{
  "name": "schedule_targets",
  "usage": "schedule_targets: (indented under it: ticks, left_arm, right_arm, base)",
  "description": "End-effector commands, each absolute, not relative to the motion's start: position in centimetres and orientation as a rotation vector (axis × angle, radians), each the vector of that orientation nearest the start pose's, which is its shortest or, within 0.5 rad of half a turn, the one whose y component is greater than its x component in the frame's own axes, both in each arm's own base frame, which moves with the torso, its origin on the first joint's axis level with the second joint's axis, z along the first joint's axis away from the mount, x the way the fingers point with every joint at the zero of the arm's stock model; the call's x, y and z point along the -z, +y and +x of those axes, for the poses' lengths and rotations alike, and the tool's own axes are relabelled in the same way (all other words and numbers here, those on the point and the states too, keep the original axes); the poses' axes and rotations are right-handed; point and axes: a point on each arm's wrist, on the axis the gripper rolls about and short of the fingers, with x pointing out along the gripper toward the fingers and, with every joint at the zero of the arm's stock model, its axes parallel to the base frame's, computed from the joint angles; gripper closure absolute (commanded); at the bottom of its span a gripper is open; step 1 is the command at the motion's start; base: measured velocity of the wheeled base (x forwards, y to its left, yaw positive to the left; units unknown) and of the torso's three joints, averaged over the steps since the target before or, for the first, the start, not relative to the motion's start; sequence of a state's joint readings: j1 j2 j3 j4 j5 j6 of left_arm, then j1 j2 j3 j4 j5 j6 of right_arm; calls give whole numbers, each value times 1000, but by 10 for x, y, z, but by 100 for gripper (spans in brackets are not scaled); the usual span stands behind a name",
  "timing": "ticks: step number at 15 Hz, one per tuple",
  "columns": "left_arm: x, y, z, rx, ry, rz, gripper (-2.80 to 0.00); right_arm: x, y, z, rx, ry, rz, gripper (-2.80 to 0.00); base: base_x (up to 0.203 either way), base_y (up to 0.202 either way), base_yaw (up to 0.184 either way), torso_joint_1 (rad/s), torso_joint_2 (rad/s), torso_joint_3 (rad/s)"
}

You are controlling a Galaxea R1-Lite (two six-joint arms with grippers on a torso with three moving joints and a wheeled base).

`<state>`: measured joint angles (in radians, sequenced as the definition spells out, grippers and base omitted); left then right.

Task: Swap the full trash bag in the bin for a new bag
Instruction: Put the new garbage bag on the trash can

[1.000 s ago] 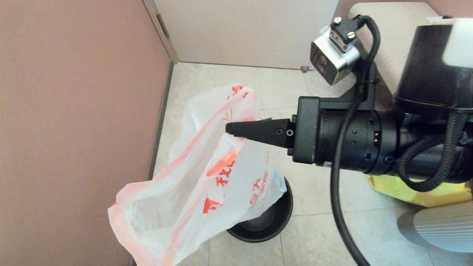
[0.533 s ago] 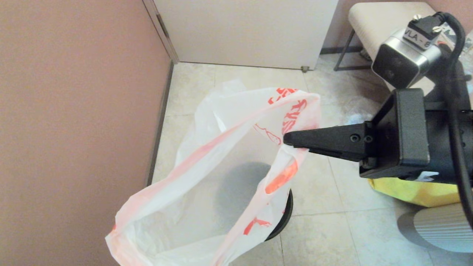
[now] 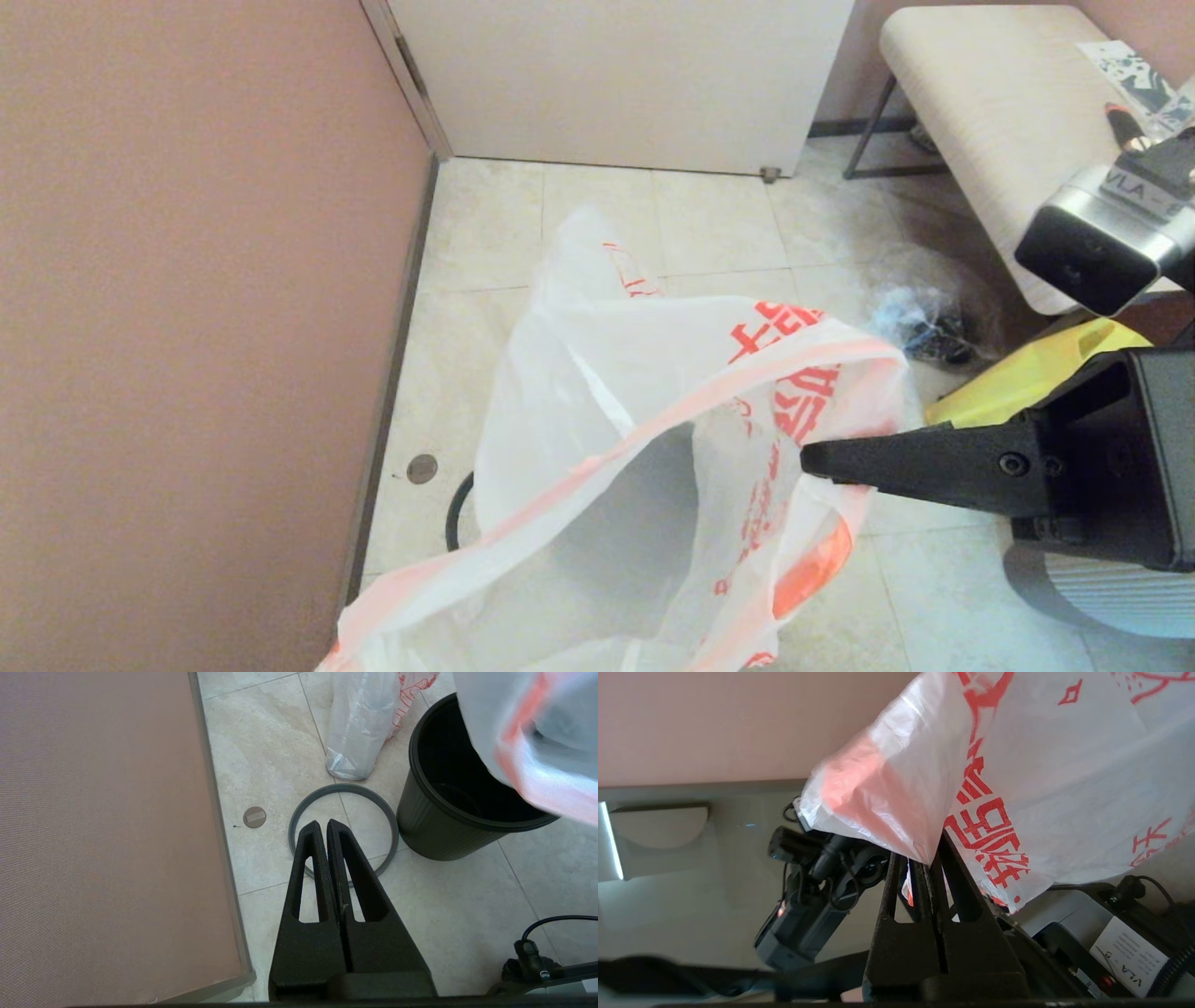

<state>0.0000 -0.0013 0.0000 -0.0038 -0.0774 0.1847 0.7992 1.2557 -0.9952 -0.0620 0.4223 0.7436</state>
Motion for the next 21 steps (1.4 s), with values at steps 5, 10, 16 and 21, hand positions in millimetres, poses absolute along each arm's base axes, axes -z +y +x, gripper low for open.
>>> schedule_targets:
  ticks: [5,10,16,21]
  left_arm:
    - [-75,-2,-23,78,-9,186,0]
    - [-76,-2,-23,78,-10,186,0]
    - [-75,-2,-23,78,-9,186,0]
    - [-75,-2,-23,78,-10,186,0]
  right_arm:
    - [-318,134,118,-1079,673,615,0]
    - [-346,131,116,-1031,784,591,0]
    - [-340,131,131,-1015,891,561,0]
    - [-350,138,139,-975,897,533,0]
  base:
    - [0,0,0,0,0,0]
    - [0,0,0,0,0,0]
    - [0,0,0,0,0,0]
    - [0,0,0,0,0,0]
